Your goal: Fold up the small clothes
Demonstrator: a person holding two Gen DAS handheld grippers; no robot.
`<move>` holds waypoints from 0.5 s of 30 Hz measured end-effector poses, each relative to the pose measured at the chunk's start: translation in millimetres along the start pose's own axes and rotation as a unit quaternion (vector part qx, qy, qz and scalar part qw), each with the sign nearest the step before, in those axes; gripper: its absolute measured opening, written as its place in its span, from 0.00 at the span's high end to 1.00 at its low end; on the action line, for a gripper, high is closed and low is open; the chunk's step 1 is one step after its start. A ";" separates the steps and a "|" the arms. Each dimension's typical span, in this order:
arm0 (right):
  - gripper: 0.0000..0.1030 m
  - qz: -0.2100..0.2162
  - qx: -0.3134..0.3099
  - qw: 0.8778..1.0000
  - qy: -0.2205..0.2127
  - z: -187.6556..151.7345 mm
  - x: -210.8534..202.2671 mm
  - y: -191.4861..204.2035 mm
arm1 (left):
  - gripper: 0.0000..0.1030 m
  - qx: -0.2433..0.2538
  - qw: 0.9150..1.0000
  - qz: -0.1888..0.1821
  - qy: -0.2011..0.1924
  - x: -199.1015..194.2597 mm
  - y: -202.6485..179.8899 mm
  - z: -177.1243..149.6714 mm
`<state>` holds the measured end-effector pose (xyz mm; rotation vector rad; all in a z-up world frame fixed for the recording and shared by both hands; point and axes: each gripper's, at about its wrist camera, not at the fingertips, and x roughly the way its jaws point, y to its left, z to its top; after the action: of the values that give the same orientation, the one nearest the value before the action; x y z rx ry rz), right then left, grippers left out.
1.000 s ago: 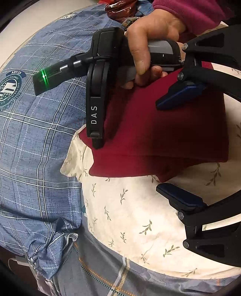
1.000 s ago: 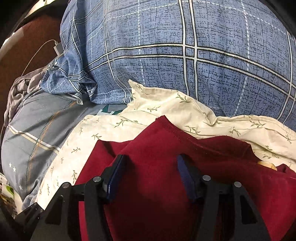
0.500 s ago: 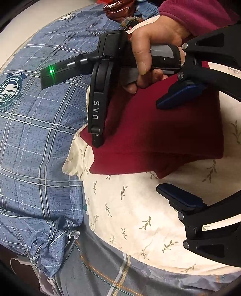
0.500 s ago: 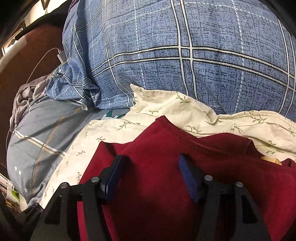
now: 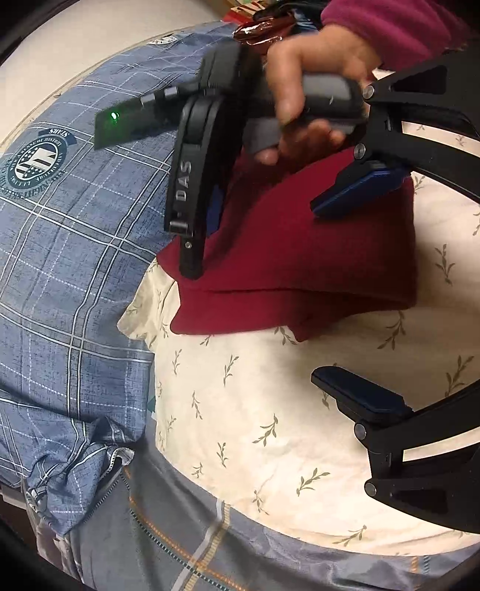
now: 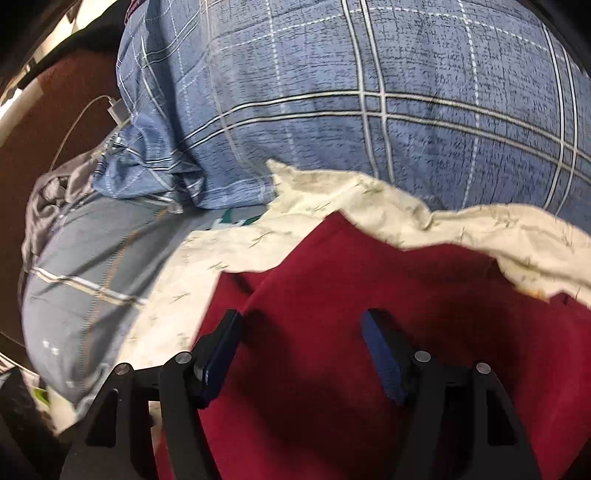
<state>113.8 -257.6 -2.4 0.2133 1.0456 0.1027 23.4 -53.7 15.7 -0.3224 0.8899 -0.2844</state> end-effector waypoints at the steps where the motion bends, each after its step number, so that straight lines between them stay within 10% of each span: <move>1: 0.32 -0.008 -0.007 1.000 0.009 -0.5 0.0 4.5 | 0.20 0.001 1.000 0.001 0.003 1.6 -0.8 -0.3; 10: 0.28 -0.021 -0.030 0.998 0.050 13.7 23.2 26.6 | 0.20 -0.005 1.000 0.009 0.013 8.9 0.4 2.0; 15: 0.10 -0.042 -0.046 0.994 0.093 20.9 37.3 42.8 | 0.20 -0.011 1.000 0.007 0.017 12.1 1.6 2.8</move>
<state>151.3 -211.5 -14.3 0.0768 1.2317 0.0966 33.0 -56.3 8.1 -0.3330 0.9285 -0.2682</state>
